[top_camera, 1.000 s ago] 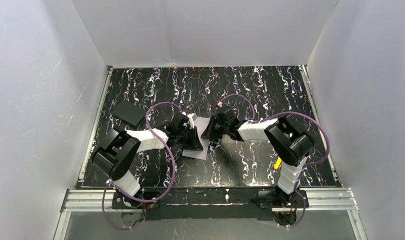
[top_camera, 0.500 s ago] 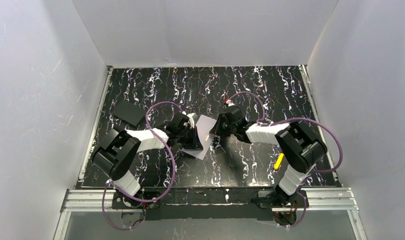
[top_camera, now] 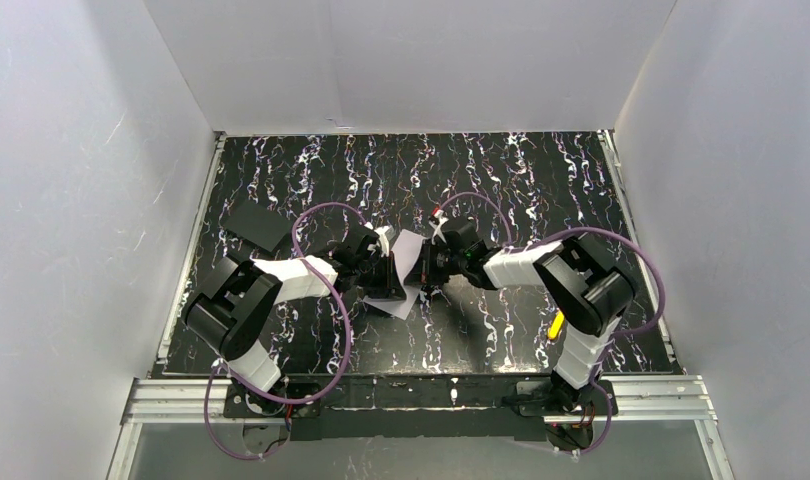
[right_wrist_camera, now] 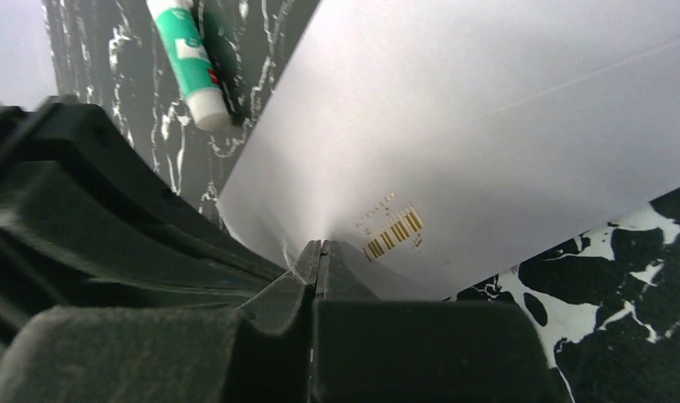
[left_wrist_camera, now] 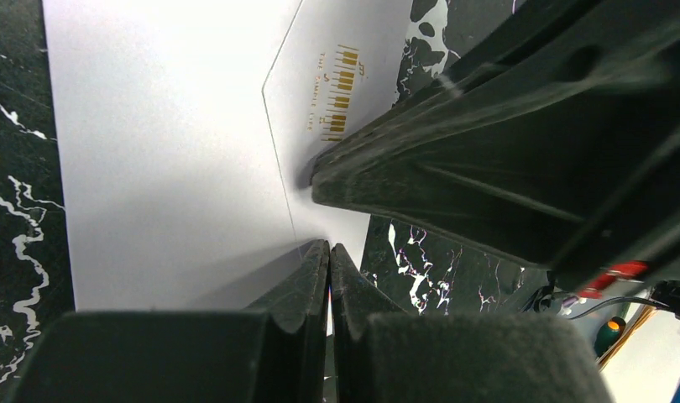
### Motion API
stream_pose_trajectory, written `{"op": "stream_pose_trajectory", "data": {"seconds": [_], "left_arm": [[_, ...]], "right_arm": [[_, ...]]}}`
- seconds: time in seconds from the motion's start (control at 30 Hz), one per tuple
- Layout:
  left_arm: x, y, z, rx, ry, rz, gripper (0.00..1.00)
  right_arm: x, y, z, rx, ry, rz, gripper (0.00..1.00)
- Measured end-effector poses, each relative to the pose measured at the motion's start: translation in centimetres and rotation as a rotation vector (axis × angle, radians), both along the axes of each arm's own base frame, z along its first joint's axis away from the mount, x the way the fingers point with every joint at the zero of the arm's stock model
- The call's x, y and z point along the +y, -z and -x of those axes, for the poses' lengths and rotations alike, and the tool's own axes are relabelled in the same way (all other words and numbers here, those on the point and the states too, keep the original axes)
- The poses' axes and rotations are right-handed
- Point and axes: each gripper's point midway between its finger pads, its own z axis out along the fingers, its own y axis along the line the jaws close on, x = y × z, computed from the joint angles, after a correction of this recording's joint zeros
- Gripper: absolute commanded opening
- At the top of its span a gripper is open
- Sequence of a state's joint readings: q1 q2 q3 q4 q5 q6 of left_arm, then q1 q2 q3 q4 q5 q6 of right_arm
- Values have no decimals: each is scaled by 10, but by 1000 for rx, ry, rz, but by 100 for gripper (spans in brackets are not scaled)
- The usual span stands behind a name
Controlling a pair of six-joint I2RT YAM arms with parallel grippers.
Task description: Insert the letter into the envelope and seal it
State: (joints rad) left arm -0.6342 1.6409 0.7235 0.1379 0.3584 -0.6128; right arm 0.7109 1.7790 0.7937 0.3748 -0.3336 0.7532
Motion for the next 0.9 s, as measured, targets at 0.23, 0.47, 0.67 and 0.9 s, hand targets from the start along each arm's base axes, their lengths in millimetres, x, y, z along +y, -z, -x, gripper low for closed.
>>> {"op": "stream_pose_trajectory", "data": {"seconds": [0.23, 0.47, 0.67, 0.9], "left_arm": [[0, 0, 0, 3, 1, -1, 0], [0, 0, 0, 4, 1, -2, 0], [0, 0, 0, 2, 1, -1, 0], [0, -1, 0, 8, 0, -6, 0]], "right_arm": [[11, 12, 4, 34, -41, 1, 1], [14, 13, -5, 40, 13, 58, 1], [10, 12, -28, -5, 125, 144, 1], [6, 8, -57, -33, 195, 249, 1]]}}
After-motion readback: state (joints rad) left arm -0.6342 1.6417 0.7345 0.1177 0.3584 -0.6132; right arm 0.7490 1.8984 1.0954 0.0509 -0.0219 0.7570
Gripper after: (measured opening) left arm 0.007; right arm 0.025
